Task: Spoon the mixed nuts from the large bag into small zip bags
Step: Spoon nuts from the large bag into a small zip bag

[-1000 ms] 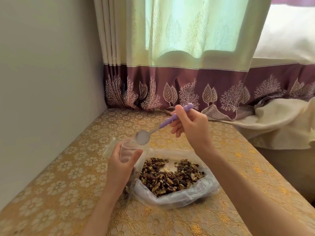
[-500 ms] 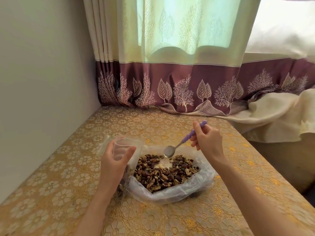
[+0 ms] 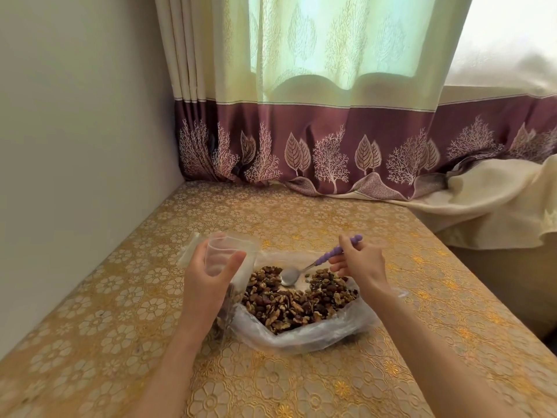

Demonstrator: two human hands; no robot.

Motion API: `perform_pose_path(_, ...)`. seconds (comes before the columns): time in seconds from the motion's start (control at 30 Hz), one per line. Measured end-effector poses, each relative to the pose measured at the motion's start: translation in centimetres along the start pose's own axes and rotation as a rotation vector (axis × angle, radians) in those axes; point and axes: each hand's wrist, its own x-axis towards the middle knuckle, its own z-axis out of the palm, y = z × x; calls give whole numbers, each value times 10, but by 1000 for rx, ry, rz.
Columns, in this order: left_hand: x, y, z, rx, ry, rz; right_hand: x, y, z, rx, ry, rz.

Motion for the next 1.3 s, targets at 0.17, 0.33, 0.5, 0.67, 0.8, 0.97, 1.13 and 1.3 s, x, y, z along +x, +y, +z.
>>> perform_pose_path(0.17, 0, 0, 0, 3, 3, 4, -9, -6, 11, 132, -195, 152)
perform_pose_path(0.33, -1, 1, -1, -1, 0, 6, -13, -7, 12, 169, -203, 211)
perform_pose_path(0.5, 0, 2, -1, 1, -1, 7, -11, -6, 2, 187, -126, 210)
perform_pose_path(0.67, -1, 2, 0, 22, -11, 3, -9, -13, -9, 242, -83, 198)
perform_pose_path(0.8, -2, 0, 0, 33, -23, 7, -5, -29, -11, 287, -78, 117)
perform_pose_path(0.97, -1, -2, 0, 76, -29, 9, -6, -55, -10, 342, -75, 34)
perform_pose_path(1.13, -1, -4, 1, 82, -37, 4, -16, -74, 2, 379, -152, -24)
perform_pose_path(1.3, 0, -5, 0, 75, -30, 3, -29, -77, 22, 334, -260, -164)
